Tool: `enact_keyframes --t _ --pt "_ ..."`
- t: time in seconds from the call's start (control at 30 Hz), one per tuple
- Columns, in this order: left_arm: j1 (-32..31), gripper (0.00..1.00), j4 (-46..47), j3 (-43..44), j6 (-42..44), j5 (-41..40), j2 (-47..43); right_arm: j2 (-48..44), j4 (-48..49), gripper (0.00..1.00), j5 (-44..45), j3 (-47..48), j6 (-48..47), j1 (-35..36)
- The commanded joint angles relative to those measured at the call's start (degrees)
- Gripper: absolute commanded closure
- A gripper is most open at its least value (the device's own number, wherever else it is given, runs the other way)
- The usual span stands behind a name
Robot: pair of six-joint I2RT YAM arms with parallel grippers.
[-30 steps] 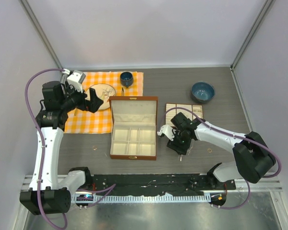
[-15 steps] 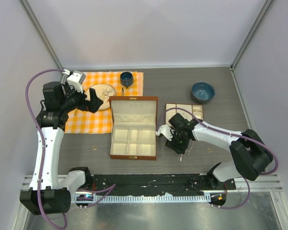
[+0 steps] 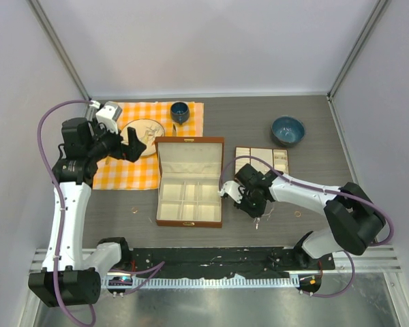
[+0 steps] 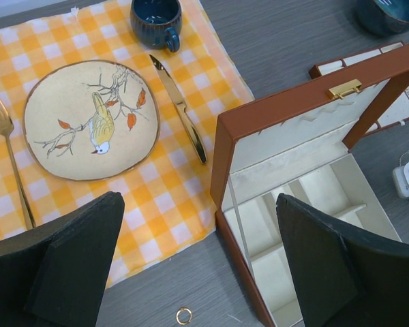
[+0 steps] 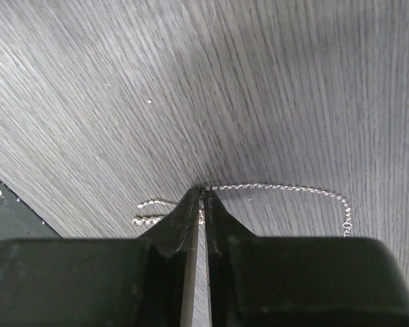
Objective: Organize the mixed jewelry
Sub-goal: Pick up the jewelry from the center of the board.
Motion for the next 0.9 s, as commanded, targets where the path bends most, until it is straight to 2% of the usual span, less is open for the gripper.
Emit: enact_keyframes --t 0.0,0.07,0.27,0.53,0.73,0.87 --pt "-0.14 0.00 1.25 0.03 1.37 -0.44 -1.81 3.06 2.73 0.95 2.34 -1.19 -0.40 -0.10" --pt "-0.14 0.00 1.17 -0.23 1.46 -0.44 -1.99 3.15 2.73 0.99 2.78 -1.10 -0.23 -0.10" --pt "-0.23 0.00 -0.85 -0.76 4.09 5.95 -2.08 0.18 1.24 0.99 3.14 0.48 -0.32 -0.10" --pt "-1.46 0.00 -2.79 -0.94 7.00 11.77 -1.81 -4.23 -7.80 0.99 -0.03 11.02 0.04 -0.10" --pt "-3.57 0.00 -2.79 -0.50 7.96 10.20 -0.76 -5.64 -12.20 0.99 -1.26 16.91 0.21 -0.10" --pt "-8.57 0.00 -1.83 -0.85 8.05 7.74 0.12 -6.43 -13.97 0.99 -1.26 19.20 0.39 -0.10"
